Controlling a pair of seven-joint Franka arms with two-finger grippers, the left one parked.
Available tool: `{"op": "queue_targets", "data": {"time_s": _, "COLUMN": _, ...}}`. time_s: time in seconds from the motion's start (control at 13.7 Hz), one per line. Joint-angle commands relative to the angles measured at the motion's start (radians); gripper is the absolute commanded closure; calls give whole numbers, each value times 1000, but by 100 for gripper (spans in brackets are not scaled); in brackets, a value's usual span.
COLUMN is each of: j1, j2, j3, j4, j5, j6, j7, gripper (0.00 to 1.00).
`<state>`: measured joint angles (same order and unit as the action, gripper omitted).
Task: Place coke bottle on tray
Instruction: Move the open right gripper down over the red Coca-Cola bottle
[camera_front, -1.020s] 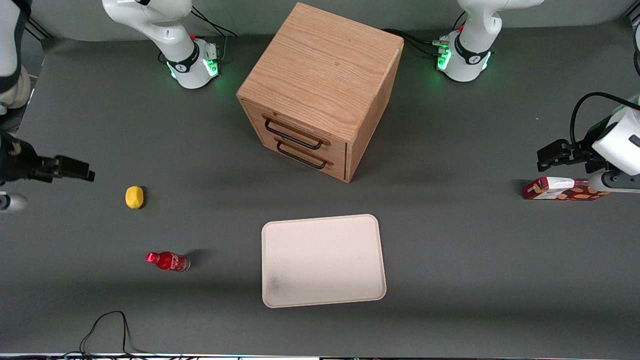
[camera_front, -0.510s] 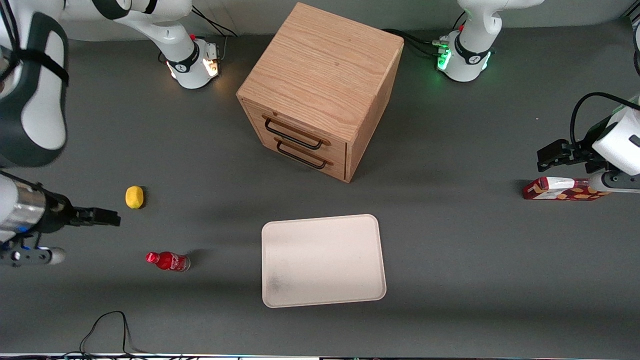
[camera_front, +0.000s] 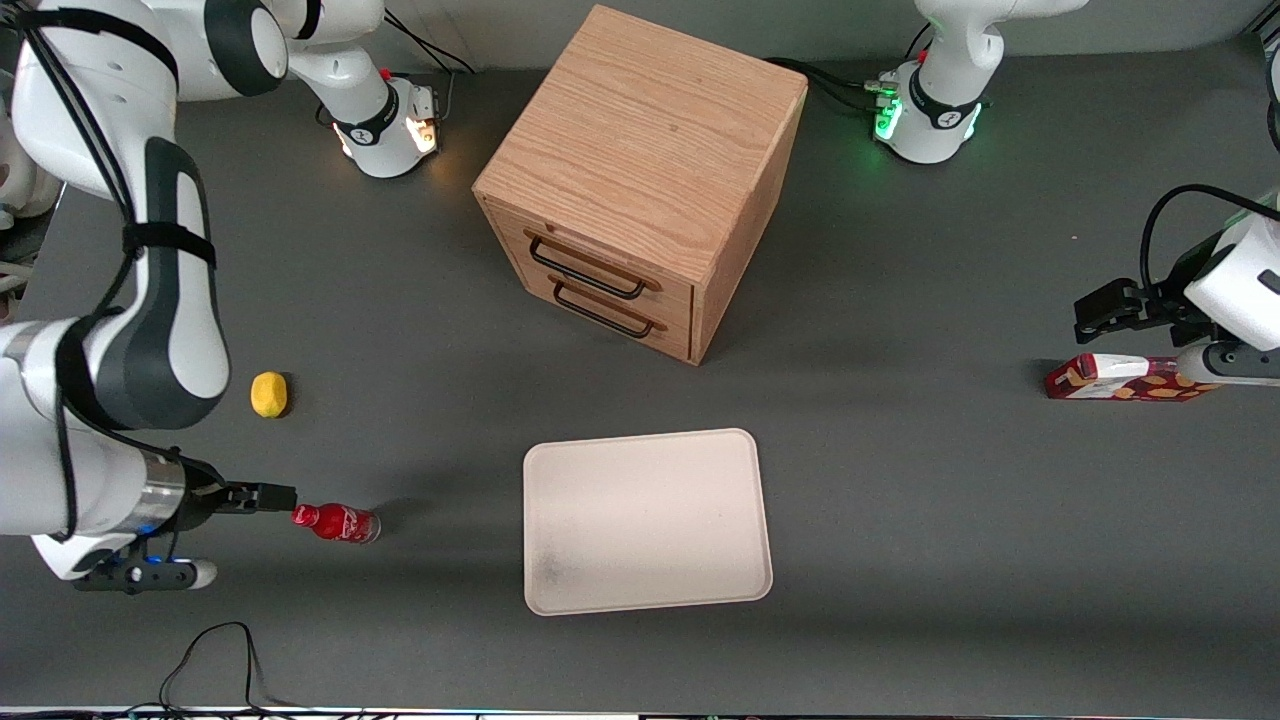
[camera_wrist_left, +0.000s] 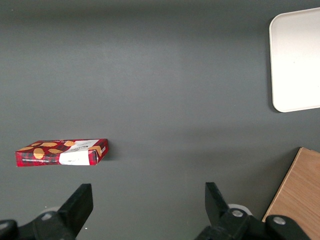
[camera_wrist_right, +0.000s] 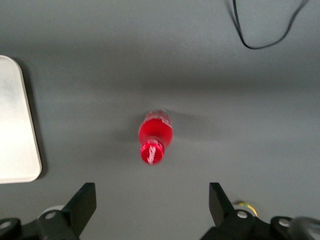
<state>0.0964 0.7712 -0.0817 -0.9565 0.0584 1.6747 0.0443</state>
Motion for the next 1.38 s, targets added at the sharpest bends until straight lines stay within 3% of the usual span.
{"op": "queue_targets", "data": {"time_s": 0.0, "j1": 0, "j2": 83, "j3": 2, "j4": 105, "j5": 1, "j6": 11, "j7": 5, "gripper": 0}}
{"op": "queue_targets", "data": {"time_s": 0.73, "j1": 26, "j2": 129, "j3": 10, "j4": 32, "j5": -6, "j6": 31, "j7": -24, "gripper": 1}}
{"op": "queue_targets", "data": {"time_s": 0.87, "j1": 25, "j2": 129, "j3": 11, "j4": 22, "j5": -54, "j6": 31, "j7": -37, "gripper": 1}}
{"op": "queue_targets", "data": {"time_s": 1.31, "j1": 22, "j2": 115, "j3": 11, "j4": -25, "j5": -62, "j6": 60, "j7": -86, "gripper": 6}}
